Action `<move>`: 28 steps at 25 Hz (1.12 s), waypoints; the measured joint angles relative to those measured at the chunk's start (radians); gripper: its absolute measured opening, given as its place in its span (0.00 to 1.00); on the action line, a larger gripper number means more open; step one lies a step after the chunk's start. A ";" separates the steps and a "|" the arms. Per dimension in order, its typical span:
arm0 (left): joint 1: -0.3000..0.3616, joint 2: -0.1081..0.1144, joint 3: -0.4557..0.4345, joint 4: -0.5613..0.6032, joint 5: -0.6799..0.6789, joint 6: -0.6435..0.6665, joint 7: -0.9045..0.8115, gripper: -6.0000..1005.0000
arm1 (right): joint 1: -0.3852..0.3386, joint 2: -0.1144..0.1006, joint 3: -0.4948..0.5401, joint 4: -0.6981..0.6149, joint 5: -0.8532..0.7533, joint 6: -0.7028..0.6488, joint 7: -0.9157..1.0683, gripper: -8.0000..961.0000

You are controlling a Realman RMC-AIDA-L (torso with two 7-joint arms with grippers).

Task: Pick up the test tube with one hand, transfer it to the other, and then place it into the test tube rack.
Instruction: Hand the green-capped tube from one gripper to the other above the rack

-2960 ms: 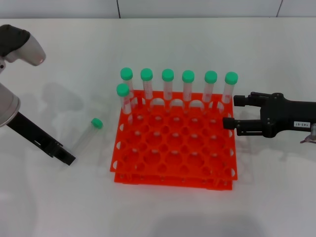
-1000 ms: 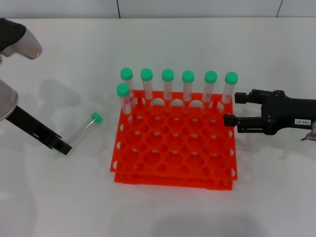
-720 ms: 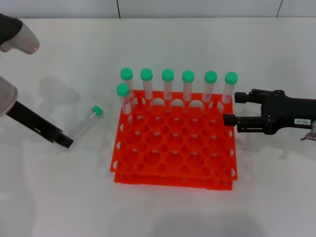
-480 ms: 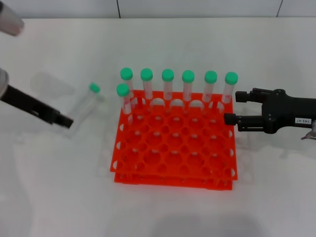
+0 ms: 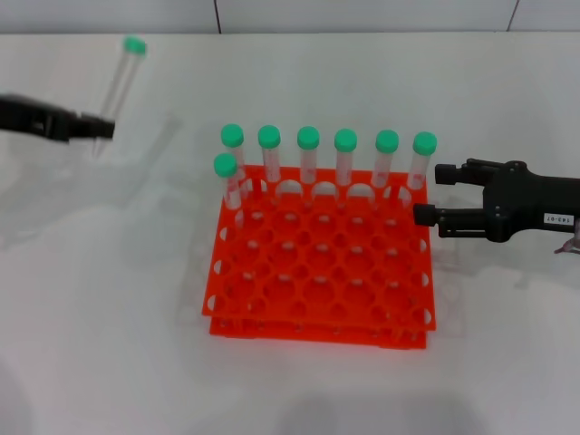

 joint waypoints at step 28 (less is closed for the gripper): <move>-0.103 -0.071 0.070 -0.332 -0.572 -0.005 0.587 0.20 | 0.007 -0.002 0.000 -0.007 0.001 -0.002 -0.002 0.86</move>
